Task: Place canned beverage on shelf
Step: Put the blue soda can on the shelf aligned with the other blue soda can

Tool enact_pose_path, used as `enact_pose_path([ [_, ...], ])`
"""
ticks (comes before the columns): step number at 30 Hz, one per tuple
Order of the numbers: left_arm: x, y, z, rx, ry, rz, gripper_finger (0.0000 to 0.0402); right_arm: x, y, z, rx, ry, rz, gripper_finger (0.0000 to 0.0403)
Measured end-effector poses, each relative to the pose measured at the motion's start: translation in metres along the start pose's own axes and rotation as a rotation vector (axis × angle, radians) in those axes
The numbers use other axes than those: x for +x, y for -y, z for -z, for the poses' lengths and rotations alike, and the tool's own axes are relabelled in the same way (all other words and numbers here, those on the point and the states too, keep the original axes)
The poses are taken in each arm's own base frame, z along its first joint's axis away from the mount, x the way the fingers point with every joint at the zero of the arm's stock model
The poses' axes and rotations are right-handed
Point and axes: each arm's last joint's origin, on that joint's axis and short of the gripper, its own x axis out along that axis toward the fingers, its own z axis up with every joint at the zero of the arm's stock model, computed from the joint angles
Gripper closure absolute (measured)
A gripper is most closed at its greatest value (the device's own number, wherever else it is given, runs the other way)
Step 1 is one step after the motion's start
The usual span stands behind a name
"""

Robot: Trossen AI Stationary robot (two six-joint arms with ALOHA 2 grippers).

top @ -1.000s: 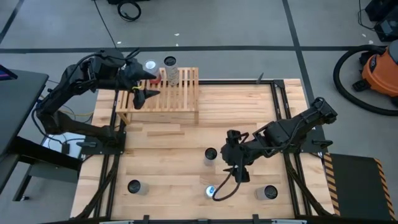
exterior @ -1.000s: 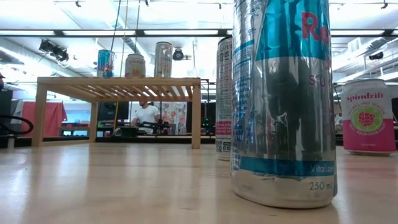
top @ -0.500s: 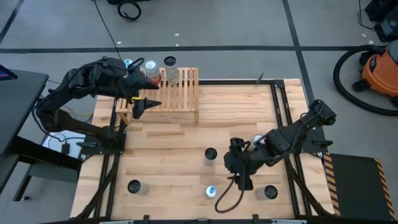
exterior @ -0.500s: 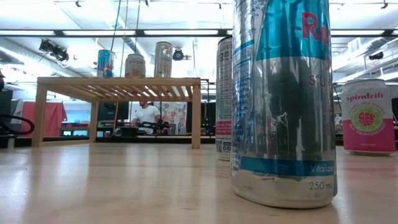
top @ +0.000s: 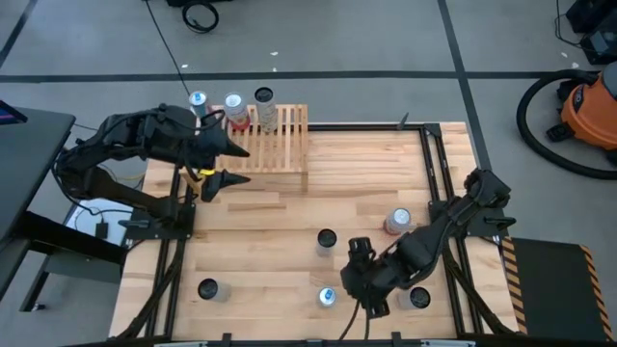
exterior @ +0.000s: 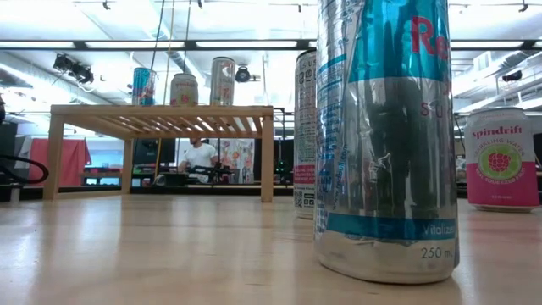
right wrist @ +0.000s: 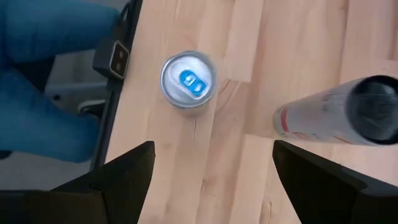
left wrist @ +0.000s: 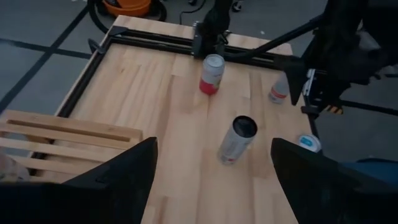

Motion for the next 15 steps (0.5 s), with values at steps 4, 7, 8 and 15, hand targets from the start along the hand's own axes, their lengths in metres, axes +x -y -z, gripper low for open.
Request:
enact_pose_path([
  [4,0.007,0.005,0.005,-0.002,-0.026,0.022,0.0086,0.017,-0.013,0.001,-0.024,-0.013,0.003,0.0067],
  [7,0.01,0.008,0.007,-0.029,-0.035,0.015,0.0086,0.027,-0.022,0.0,-0.038,0.009,0.021,0.0067],
  [8,0.011,0.009,0.008,-0.033,-0.035,0.008,0.0086,0.03,-0.025,0.0,-0.041,0.017,0.026,0.0067],
  [15,0.01,0.018,0.009,-0.062,0.002,-0.12,0.0086,0.042,-0.035,0.0,-0.003,0.083,0.126,0.0067],
])
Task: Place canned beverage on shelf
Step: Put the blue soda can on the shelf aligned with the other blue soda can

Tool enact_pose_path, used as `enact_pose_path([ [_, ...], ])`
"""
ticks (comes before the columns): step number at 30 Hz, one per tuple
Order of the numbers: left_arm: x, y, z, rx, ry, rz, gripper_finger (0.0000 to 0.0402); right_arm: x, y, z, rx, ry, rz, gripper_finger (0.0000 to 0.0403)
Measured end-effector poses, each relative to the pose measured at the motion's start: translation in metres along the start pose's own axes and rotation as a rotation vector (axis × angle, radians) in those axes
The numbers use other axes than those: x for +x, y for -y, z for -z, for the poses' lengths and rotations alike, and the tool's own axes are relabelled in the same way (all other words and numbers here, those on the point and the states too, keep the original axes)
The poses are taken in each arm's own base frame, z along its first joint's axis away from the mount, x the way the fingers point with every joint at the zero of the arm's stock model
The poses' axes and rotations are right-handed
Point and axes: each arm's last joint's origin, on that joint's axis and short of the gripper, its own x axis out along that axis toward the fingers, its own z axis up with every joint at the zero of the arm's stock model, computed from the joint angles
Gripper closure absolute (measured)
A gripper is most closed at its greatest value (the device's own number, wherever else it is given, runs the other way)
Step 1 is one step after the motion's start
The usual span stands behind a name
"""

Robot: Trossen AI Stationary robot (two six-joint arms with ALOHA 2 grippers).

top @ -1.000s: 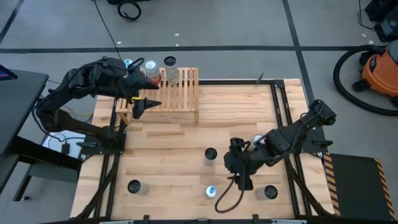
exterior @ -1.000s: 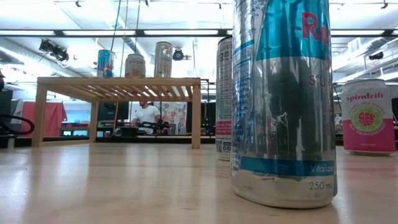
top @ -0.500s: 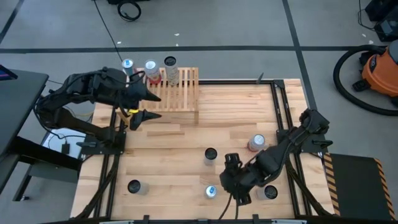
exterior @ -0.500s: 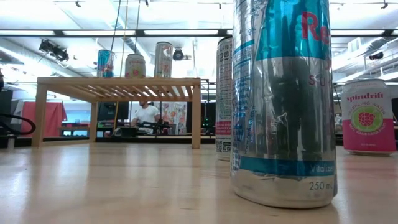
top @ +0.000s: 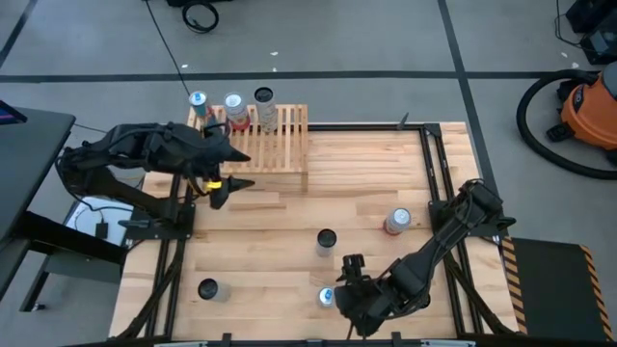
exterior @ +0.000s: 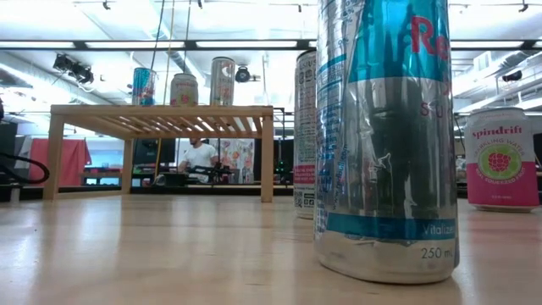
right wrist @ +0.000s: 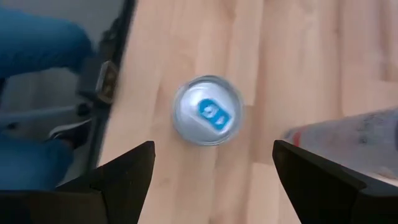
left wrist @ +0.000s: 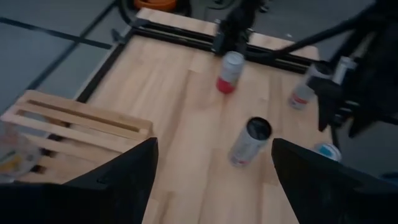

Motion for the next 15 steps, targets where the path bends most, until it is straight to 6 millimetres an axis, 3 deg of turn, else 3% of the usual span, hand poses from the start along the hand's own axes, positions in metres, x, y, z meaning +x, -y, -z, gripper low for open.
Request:
enact_pose_path([
  [15,-0.008,0.025,0.008,-0.007,0.005,0.06,0.0086,0.04,-0.016,0.031,0.096,0.118,0.047,0.0067],
])
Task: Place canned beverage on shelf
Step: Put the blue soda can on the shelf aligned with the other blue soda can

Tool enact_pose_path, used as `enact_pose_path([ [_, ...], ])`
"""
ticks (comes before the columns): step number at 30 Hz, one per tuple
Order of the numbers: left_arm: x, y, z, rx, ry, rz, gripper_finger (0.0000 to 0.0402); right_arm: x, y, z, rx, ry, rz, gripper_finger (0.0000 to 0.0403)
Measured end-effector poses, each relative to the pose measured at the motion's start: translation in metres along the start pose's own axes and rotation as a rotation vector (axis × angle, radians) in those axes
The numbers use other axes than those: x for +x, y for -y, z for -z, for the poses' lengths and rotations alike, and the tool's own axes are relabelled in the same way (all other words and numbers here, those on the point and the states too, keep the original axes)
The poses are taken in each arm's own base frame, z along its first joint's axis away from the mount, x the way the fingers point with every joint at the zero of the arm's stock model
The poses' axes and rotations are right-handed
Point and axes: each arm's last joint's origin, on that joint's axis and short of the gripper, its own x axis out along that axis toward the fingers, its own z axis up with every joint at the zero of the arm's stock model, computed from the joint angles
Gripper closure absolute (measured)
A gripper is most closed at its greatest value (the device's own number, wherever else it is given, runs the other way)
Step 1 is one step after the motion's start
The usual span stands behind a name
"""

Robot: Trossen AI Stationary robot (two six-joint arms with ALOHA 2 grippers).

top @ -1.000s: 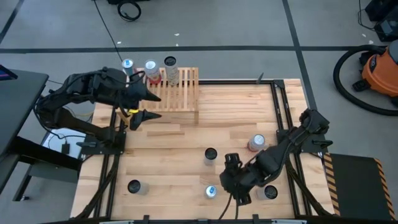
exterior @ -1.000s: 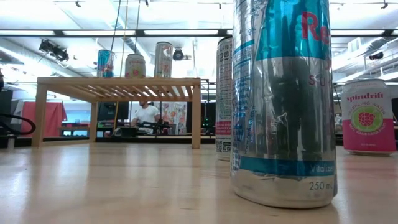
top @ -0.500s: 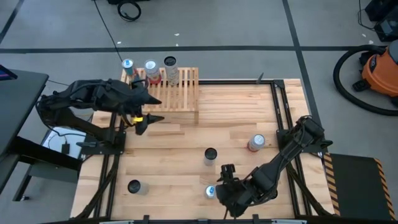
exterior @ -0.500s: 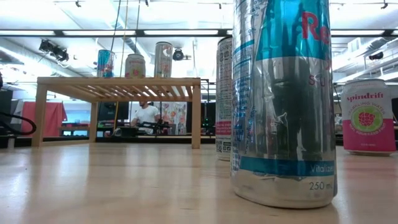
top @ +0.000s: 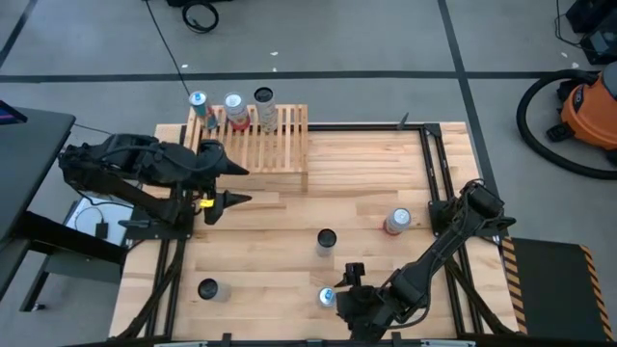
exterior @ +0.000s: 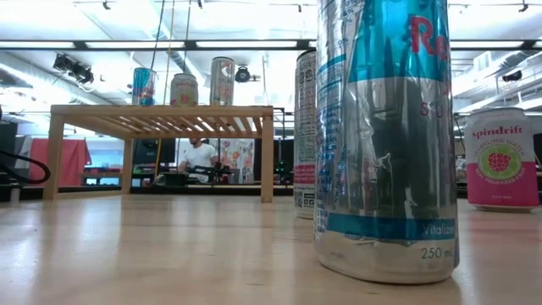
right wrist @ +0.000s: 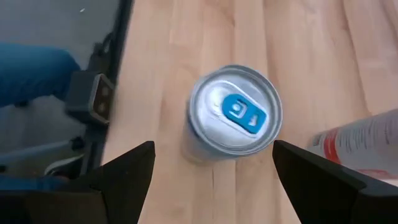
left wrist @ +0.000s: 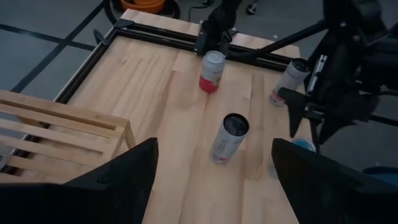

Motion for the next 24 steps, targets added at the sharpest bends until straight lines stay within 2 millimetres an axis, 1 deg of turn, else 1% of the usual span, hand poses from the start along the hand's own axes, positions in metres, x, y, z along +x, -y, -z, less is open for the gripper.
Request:
enact_pose_path([
  [2,0.0,0.002,0.001,-0.006,-0.002,0.007,0.0086,0.004,0.001,0.005,0.008,0.011,0.028,0.0067],
  [9,-0.001,0.003,0.001,-0.002,0.003,0.002,0.0086,0.019,0.004,0.013,0.013,0.073,0.035,0.0067],
  [15,-0.001,0.003,0.001,-0.001,0.003,0.001,0.0086,0.029,0.005,0.014,0.033,0.142,0.005,0.0067],
  [18,-0.001,0.003,0.001,-0.001,0.006,-0.007,0.0086,0.032,0.008,0.018,0.032,0.136,0.011,0.0067],
  [24,-0.001,0.002,0.001,-0.001,0.011,-0.021,0.0086,0.037,0.011,0.018,0.058,0.158,0.006,0.0071],
])
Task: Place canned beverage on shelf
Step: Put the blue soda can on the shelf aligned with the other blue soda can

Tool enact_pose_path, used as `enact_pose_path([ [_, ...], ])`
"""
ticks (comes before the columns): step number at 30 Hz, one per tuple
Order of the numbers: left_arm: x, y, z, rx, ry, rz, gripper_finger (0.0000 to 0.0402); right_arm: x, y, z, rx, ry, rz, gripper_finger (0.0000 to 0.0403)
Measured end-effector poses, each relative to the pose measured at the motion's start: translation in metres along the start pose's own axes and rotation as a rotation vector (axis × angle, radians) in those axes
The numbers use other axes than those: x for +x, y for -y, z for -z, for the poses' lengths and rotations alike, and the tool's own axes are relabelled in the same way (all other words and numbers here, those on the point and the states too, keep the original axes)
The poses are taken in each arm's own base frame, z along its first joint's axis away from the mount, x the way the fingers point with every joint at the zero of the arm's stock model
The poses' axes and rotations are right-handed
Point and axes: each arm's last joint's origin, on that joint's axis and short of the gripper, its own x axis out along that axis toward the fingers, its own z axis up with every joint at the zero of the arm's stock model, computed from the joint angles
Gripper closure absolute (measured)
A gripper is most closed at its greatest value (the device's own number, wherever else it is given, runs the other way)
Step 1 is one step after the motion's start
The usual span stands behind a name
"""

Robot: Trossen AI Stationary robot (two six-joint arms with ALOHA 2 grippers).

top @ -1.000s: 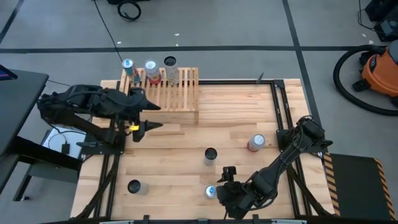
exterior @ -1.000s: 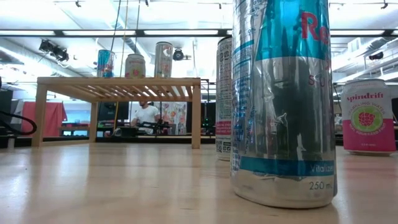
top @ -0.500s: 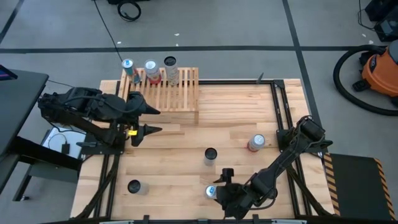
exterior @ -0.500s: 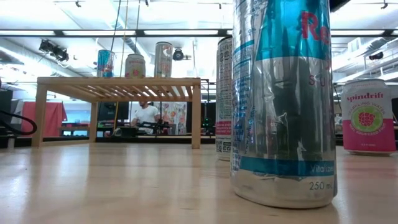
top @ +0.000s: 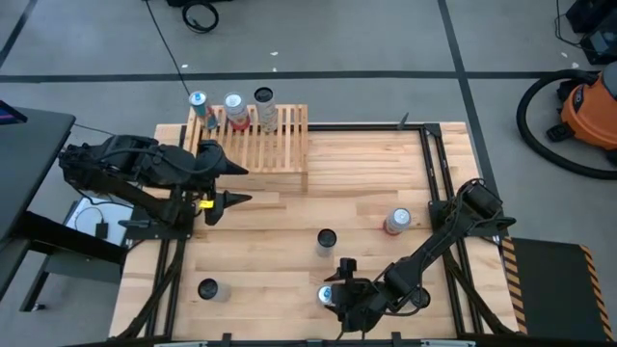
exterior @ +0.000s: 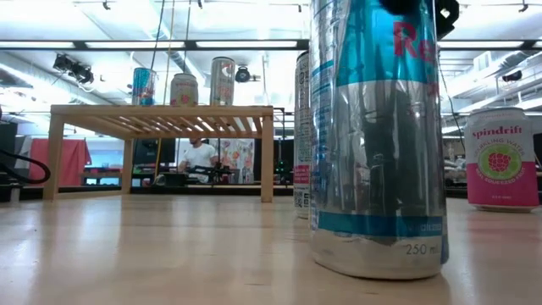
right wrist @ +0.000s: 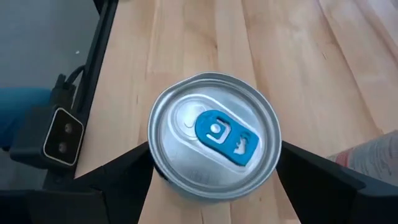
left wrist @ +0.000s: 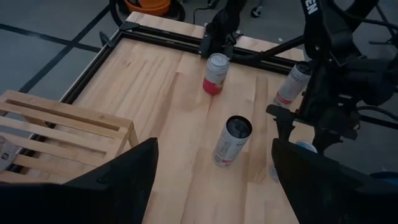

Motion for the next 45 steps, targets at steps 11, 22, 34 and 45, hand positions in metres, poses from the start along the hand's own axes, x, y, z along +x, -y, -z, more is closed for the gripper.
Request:
enact_pose_path([
  [11,0.0,0.0,0.0,-0.001,0.0,0.0,0.0086,0.005,0.005,0.003,0.038,-0.001,0.002,0.0153],
  [22,0.0,-0.001,0.0,-0.001,0.016,-0.041,0.0086,0.011,0.013,-0.007,0.069,0.0,-0.02,0.0161],
  [34,-0.013,-0.01,0.0,-0.001,0.082,-0.161,0.0086,-0.001,0.055,-0.104,0.027,0.05,-0.019,0.0162],
  [45,-0.049,-0.028,0.003,-0.009,0.186,-0.228,0.0086,-0.013,0.164,-0.194,0.02,0.196,0.01,0.0162],
])
